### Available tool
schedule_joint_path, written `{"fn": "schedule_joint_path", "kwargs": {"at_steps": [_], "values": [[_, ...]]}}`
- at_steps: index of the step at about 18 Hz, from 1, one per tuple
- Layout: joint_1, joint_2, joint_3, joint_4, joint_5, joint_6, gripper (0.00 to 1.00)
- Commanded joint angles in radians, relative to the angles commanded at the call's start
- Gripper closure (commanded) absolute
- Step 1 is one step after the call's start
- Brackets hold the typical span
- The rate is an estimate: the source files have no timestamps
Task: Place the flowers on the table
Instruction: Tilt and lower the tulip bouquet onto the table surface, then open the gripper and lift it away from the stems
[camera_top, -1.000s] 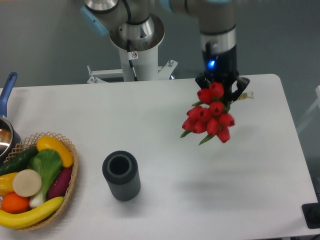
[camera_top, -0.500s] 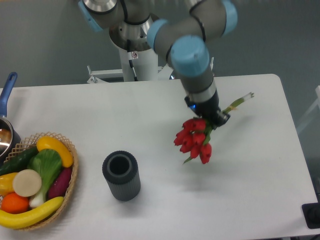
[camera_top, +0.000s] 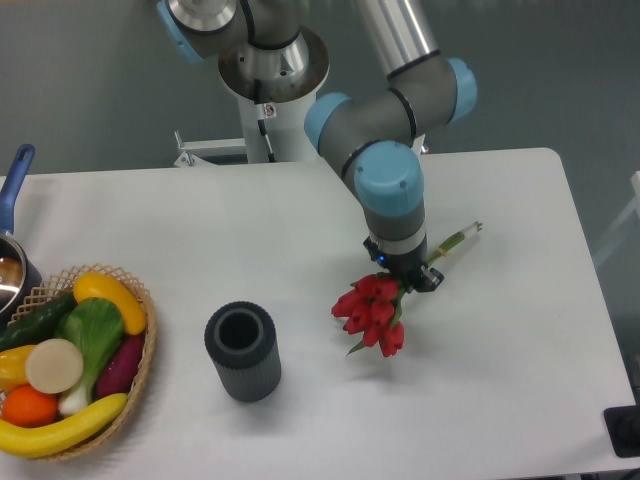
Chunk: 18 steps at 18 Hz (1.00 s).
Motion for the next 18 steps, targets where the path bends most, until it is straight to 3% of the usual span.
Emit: {"fn": "schedule_joint_path", "kwargs": {"at_steps": [3, 7, 9, 10, 14, 18], "values": [[0.0, -0.012, -0.001, 0.005, 0.0, 0.0, 0.75], [0.0, -0.022, 0.002, 0.008, 0.0, 0.005, 0.3], [0.0, -0.02, 0.005, 0.009, 0.0, 0.005, 0.17], [0.0, -0.014, 0.005, 0.011, 0.0, 0.005, 0.02], [0.014, 0.033, 0.02, 0.012, -0.015, 0.003, 0.0], [0.052, 0.104, 0.07, 0.009, -0.124, 0.0, 0.0]]}}
